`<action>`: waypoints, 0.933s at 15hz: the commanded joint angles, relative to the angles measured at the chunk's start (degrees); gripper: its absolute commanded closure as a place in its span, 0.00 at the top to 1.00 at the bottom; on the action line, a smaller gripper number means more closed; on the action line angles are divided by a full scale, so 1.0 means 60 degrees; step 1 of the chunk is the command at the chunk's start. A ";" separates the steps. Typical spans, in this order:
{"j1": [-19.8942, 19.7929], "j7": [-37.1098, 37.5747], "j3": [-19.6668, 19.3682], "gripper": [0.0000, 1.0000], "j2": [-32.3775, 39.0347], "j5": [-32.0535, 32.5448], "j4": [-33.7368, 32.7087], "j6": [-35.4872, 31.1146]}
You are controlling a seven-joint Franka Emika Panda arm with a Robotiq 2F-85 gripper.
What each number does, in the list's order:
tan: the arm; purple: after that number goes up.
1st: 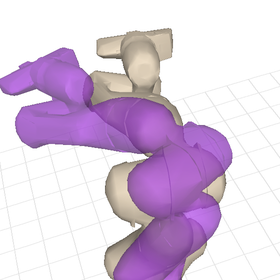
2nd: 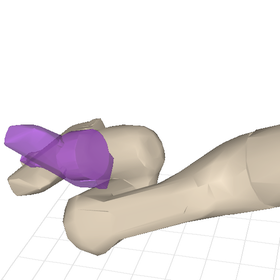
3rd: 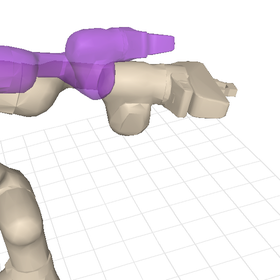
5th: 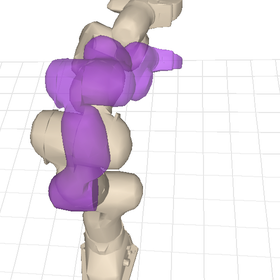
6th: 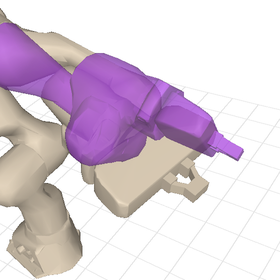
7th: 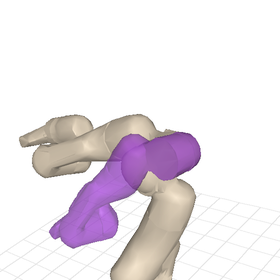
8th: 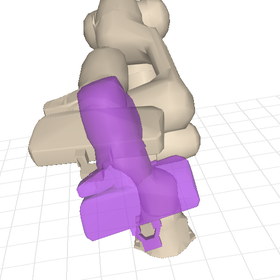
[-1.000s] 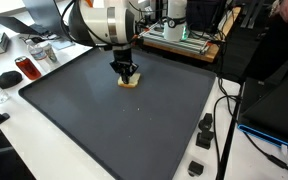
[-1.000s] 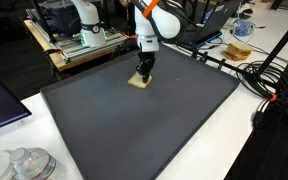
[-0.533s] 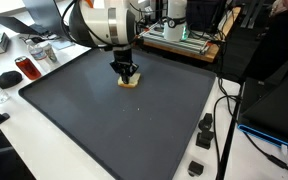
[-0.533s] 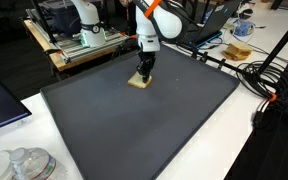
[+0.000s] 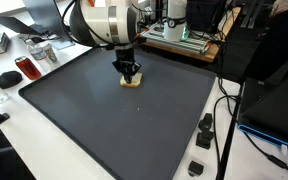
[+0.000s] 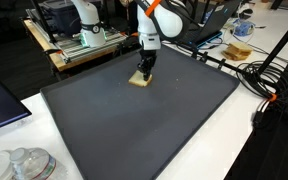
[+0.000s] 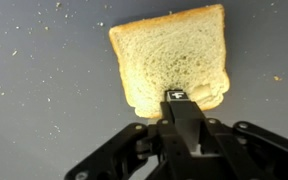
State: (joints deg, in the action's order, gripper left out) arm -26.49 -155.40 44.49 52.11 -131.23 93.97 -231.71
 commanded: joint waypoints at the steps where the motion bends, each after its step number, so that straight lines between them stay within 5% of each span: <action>1: 0.0248 -0.0488 -0.0229 0.06 -0.0710 -0.0801 0.0110 -0.0125; 8: 0.0681 -0.0340 -0.0660 0.06 -0.1701 -0.1334 0.0248 -0.0300; 14: 0.2071 0.0143 -0.1639 0.06 -0.1875 -0.1195 0.0100 -0.0526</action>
State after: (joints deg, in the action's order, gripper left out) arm -19.11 -154.92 38.62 42.45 -137.25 94.35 -233.65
